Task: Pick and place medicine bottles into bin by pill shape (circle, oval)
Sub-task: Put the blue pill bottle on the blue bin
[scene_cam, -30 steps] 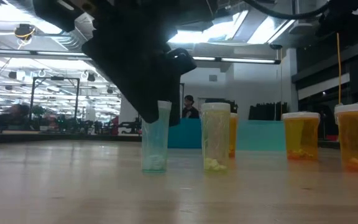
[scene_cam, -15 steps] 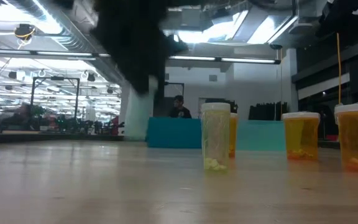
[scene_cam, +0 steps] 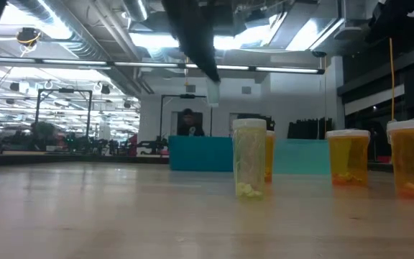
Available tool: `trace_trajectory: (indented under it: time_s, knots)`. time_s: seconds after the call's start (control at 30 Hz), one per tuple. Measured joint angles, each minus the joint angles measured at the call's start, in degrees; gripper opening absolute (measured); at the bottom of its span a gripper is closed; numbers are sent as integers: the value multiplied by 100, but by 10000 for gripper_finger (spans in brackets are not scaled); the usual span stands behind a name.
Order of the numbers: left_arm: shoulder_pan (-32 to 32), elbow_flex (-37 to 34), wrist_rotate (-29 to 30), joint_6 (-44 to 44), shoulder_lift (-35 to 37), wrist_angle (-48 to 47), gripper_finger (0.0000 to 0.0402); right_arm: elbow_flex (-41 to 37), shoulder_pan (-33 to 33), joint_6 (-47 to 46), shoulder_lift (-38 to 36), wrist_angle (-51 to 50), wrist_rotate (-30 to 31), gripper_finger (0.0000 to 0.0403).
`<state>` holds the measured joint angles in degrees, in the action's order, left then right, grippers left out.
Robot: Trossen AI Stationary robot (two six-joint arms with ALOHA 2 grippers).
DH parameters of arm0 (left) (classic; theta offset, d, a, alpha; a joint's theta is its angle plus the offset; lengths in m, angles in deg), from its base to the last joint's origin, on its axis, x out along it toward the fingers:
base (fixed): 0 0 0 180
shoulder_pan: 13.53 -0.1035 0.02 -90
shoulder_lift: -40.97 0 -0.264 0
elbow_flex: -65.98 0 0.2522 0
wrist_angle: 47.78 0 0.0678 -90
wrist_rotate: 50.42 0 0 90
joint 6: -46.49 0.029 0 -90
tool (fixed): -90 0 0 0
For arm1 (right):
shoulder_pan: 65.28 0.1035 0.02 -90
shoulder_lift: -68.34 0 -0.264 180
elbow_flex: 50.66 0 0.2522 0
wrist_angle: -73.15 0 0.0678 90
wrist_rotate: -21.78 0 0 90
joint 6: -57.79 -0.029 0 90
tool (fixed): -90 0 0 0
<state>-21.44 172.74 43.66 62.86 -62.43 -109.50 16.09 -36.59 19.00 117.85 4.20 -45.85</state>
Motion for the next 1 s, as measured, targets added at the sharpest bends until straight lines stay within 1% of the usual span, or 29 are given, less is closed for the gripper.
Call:
trace_trajectory:
  time_s: [0.07,0.13,0.3,0.4,0.6,0.7,1.0]
  knots:
    - [-492,-5,-347,73,-205,130,90,0,0,-2,16,2,0,191]
    - [-858,-15,-508,81,-403,255,90,0,0,-4,40,1,0,191]
    - [-1362,-10,-643,241,-876,297,91,0,0,4,92,1,-1,191]
    - [-1466,-15,-823,355,-1125,564,92,0,0,8,104,1,2,191]
    - [-1545,-15,-829,433,-1374,1126,92,0,0,0,104,4,0,191]
    - [-1559,-12,-825,645,-1364,1222,92,0,0,3,104,4,2,191]
    - [-1621,-15,-810,664,-1718,1147,92,0,0,-24,104,8,2,191]
